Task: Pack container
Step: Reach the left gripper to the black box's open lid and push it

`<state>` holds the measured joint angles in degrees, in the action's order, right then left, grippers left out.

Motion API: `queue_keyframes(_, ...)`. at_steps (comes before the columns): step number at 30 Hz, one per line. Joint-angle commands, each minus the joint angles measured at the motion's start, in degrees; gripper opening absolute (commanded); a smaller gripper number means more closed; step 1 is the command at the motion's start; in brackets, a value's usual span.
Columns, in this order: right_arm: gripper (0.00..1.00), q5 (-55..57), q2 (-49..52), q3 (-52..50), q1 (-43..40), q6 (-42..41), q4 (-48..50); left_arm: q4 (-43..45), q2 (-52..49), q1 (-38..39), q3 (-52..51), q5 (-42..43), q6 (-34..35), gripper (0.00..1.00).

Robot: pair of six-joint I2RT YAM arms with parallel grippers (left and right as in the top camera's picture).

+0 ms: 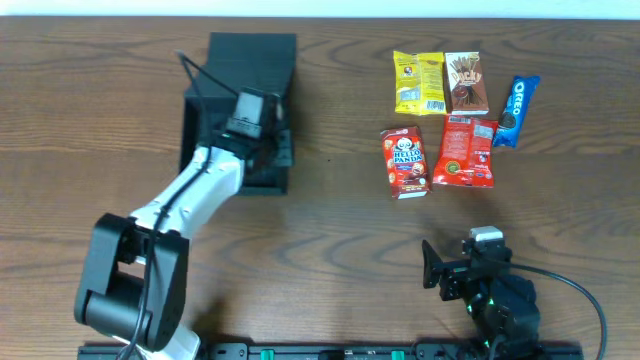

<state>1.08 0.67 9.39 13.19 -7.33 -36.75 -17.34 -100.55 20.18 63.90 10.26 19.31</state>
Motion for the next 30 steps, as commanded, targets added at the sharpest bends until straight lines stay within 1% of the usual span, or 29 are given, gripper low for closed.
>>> queue_keyframes(1,0.99,0.17,-0.35,-0.55,-0.48,0.57,-0.13,1.18,-0.39,2.58,1.18,-0.55,9.7,0.06)
queue_keyframes(3,0.99,0.17,-0.35,-0.57,-0.48,0.57,-0.13,2.01,-0.42,4.55,1.18,-1.77,13.05,0.06)
queue_keyframes(11,0.99,0.15,-0.35,-0.57,-0.48,0.57,-0.13,3.76,-0.79,12.02,1.18,-4.76,13.07,0.06)
queue_keyframes(16,0.99,0.17,-0.35,-0.57,-0.48,0.57,-0.13,5.4,-3.72,15.69,1.18,-4.7,13.11,0.06)
queue_keyframes(20,0.99,0.15,-0.35,-0.57,-0.48,0.57,-0.13,6.51,-5.2,16.39,1.2,-3.43,16.06,0.06)
queue_keyframes(22,0.99,0.17,-0.35,-0.57,-0.48,0.57,-0.13,7.8,-5.18,16.41,1.55,-2.67,16.06,0.06)
queue_keyframes(30,0.99,0.17,-0.35,-0.57,-0.48,0.57,-0.13,7.52,-5.18,17.35,5.33,-2.78,16.09,0.06)
